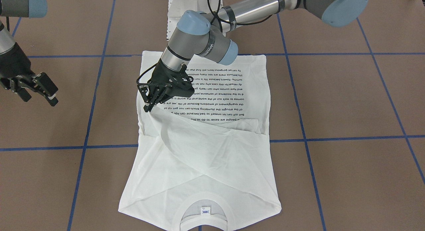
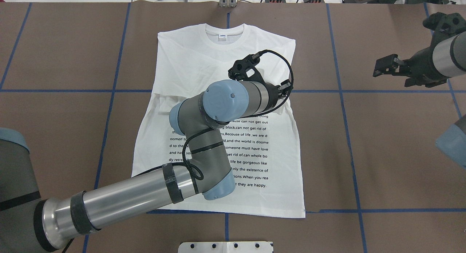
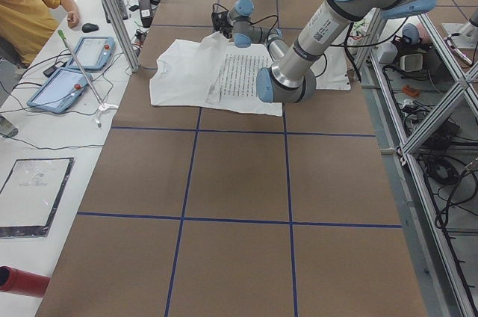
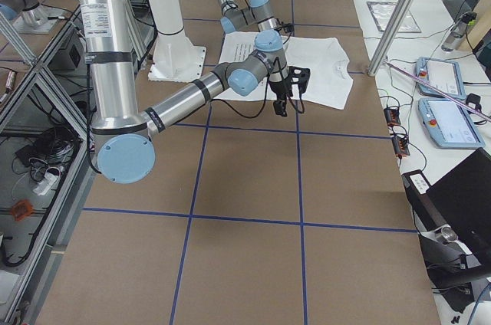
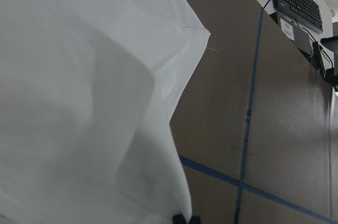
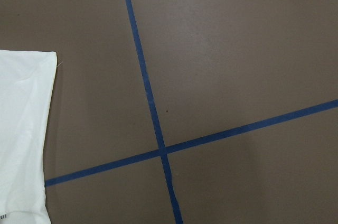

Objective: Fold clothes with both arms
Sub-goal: 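Fold the held sleeve with the left gripper across the shirt front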

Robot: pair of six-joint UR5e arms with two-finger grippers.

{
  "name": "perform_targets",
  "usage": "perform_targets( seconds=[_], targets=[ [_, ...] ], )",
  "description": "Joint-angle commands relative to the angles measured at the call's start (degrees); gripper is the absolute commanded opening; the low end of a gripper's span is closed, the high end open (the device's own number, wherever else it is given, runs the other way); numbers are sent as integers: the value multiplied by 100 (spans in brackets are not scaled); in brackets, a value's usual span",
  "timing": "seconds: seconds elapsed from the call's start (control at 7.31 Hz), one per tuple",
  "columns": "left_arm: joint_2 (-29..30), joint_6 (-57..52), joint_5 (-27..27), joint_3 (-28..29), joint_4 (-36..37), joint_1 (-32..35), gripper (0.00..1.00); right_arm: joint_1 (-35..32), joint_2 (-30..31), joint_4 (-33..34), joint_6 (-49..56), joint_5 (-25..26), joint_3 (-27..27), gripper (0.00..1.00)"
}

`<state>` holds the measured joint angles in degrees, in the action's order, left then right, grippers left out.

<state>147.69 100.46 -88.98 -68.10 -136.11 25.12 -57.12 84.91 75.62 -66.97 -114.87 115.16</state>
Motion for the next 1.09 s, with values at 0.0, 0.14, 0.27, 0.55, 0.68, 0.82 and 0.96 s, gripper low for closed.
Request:
perform_targets(
  seconds=[0.0,0.14,0.27,0.55,0.68,0.82,0.96],
  targets=[
    [180,27,205,243,-3,-174,0,-1,78,-3,-26,0,41,100],
    [207,27,206,288,-3,-183,3,-1,87,-3,-18,8,33,99],
    [216,114,275,288,-3,-192,59,-1,113,-3,-9,8,15,100],
    [199,106,329,262,-12,-192,98,8,122,-3,-79,17,-3,100],
    [181,80,259,79,5,-183,98,17,113,-3,-97,17,-11,100],
    [-106,79,119,-297,58,-175,98,34,70,-3,-105,17,6,100],
    [-527,62,22,-857,302,-166,98,243,-35,-29,-297,17,67,100]
  ],
)
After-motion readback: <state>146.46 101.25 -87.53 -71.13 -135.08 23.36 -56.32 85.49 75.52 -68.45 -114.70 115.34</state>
